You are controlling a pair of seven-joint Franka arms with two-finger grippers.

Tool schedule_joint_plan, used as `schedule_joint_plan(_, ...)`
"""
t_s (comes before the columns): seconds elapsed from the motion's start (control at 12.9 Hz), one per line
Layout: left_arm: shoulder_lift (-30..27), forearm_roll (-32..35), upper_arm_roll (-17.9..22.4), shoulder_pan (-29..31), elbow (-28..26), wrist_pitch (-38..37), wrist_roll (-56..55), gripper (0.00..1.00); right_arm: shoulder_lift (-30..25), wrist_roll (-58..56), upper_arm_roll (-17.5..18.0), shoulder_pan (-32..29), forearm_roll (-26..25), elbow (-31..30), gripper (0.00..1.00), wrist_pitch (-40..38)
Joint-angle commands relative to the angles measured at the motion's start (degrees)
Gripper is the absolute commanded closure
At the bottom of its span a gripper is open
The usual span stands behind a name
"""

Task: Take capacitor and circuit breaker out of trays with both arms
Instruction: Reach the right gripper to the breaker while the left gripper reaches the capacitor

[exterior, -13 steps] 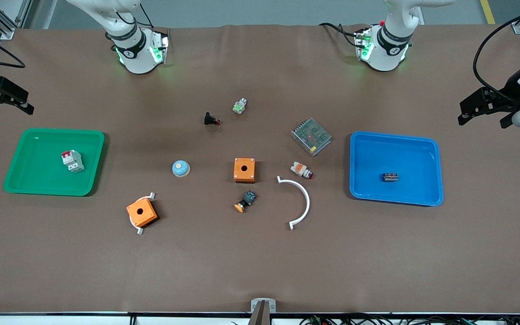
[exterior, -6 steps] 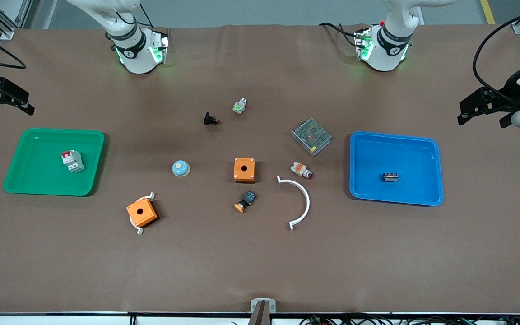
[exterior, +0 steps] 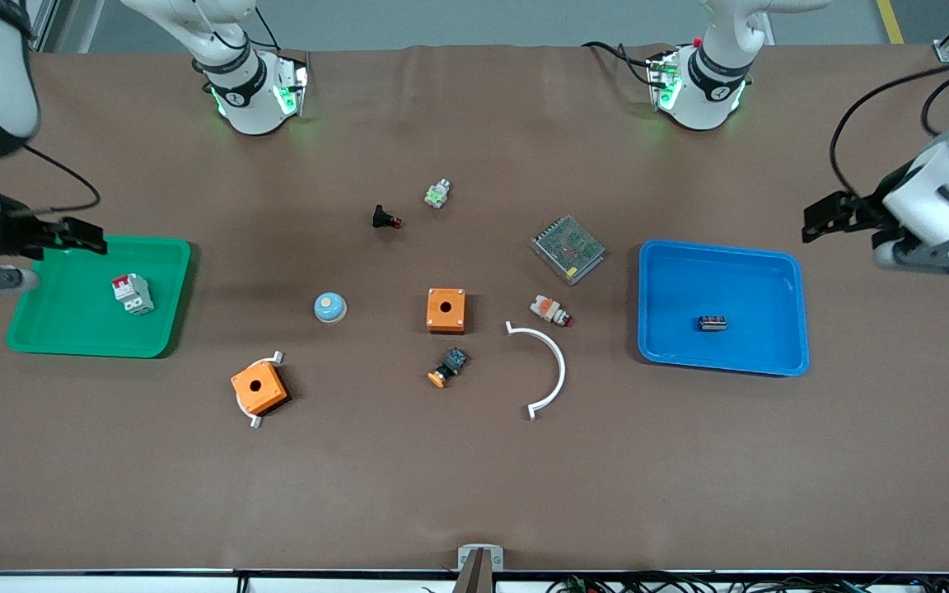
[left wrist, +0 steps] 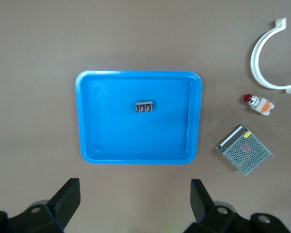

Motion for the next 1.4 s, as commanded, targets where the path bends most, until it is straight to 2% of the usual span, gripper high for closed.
schedule_joint_plan(0.0, 5.1, 0.0, 0.0, 0.4, 1.1, 0.0, 0.4, 0.0, 0.2, -3.5, -0.3, 0.0, -2.2, -8.4, 0.0, 9.2)
schedule_joint_plan(0.39, 19.1, 0.0, 0.1, -0.1, 0.9, -0.5, -0.5, 0.0, 9.5, -15.0, -0.5, -6.0, -4.1, -10.2, 0.0, 14.9)
schedule_joint_plan(0.7, 29.1, 4.8, 0.1, -2.0, 1.2, 5.5, -0.7, 0.0, 11.2, -15.6, -0.5, -6.8, -9.8, -14.5, 0.0, 24.1)
schedule_joint_plan(0.85, 31.6, 4.8, 0.0, -2.0, 0.9, 8.6, -0.8, 0.0, 11.6, -15.6, -0.5, -7.0, -11.4, -16.3, 0.0, 27.1)
schedule_joint_plan(1.01, 33.6, 4.7, 0.0, -2.2, 0.9, 9.9, -1.7, 0.0, 13.1, -15.6, -0.5, -7.7, -15.9, -16.4, 0.0, 29.9)
schedule_joint_plan(1.24, 35.5, 4.7, 0.0, -2.2, 0.7, 12.0, -2.4, 0.01, 15.7, -15.6, -0.5, -9.2, -16.2, -16.7, 0.0, 32.4)
schedule_joint_plan(1.32, 35.8, 4.8, 0.0, -2.2, 0.7, 12.3, -3.0, 0.05, 15.8, -15.7, -0.5, -9.6, -16.2, -17.5, 0.0, 34.2)
